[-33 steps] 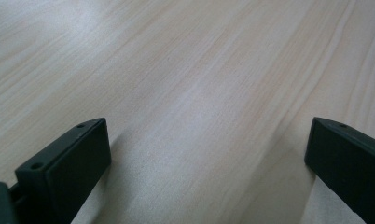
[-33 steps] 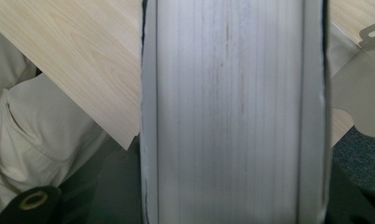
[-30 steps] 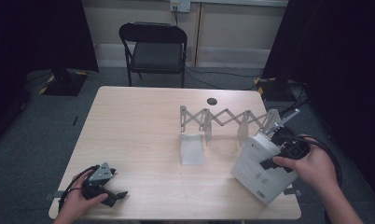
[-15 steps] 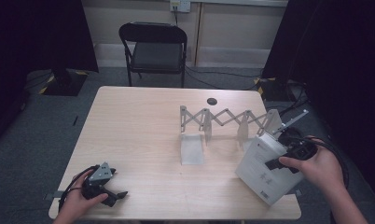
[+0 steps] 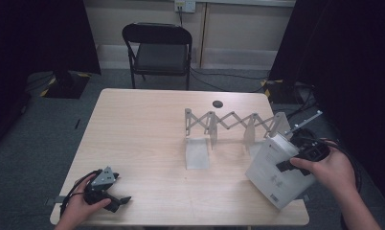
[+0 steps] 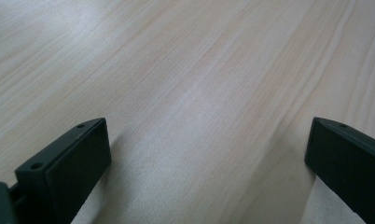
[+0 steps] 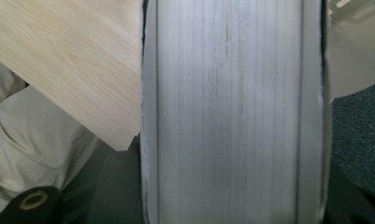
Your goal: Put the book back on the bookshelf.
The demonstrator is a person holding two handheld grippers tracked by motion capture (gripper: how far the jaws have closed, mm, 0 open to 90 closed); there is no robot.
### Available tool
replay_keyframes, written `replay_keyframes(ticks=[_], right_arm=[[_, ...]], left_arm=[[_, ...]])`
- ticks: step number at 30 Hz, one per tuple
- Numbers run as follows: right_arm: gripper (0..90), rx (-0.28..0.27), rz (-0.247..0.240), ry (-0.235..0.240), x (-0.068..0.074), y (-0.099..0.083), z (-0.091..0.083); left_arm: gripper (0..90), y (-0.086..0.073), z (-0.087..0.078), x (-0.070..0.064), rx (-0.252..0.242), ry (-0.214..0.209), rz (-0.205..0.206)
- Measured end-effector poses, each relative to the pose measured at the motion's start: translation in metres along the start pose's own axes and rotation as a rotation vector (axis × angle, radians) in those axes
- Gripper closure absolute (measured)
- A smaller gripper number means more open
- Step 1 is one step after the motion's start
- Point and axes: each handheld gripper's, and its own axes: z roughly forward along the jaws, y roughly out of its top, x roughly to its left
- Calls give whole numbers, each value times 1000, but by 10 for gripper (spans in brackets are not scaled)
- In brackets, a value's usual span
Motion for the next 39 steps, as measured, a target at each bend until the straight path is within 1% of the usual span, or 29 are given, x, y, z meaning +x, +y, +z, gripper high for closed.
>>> replay_keyframes(ticks=[1, 7, 12, 15, 18, 22, 26, 32, 34, 35, 39], right_arm=[[528, -1, -2, -1, -2, 0, 0], [528, 3, 42, -13, -8, 2, 2], [528, -2, 65, -36, -12, 6, 4], [528, -9, 78, -30, -14, 7, 5], [529, -7, 75, -35, -14, 10, 4], [529, 6, 83, -44, -15, 13, 4], [529, 0, 86, -51, -17, 14, 4], [529, -4, 107, -49, -19, 16, 3], [529, -3, 101, -47, -20, 18, 3], [529, -1, 113, -43, -20, 19, 3], [529, -7, 114, -45, -22, 20, 4]], left_arm=[[0, 0, 0, 0, 0, 0, 0], [0, 0, 0, 0, 0, 0, 1], [0, 0, 0, 0, 0, 0, 1], [0, 0, 0, 0, 0, 0, 0], [0, 0, 0, 0, 3, -2, 1], [0, 0, 0, 0, 3, 0, 4], [0, 0, 0, 0, 3, 0, 4], [0, 0, 0, 0, 3, 0, 3], [0, 0, 0, 0, 3, 0, 4], [0, 0, 0, 0, 3, -2, 2], [0, 0, 0, 0, 3, -2, 1]])
